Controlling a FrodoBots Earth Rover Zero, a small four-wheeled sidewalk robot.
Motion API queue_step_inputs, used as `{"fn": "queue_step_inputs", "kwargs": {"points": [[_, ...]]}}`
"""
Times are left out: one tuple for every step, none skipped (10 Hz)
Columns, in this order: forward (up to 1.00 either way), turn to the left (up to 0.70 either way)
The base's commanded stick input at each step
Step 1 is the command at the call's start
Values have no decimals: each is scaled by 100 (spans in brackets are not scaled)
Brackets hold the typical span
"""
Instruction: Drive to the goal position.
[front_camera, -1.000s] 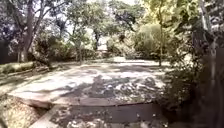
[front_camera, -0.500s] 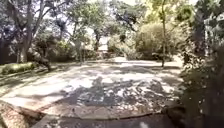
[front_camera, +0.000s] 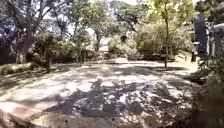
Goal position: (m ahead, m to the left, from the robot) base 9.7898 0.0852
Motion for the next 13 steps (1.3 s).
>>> {"fn": "queue_step_inputs", "kwargs": {"points": [[50,0],[50,0],[50,0],[50,0],[50,0],[50,0],[50,0],[50,0],[50,-34],[50,-50],[50,-50],[50,-50],[50,-50]]}}
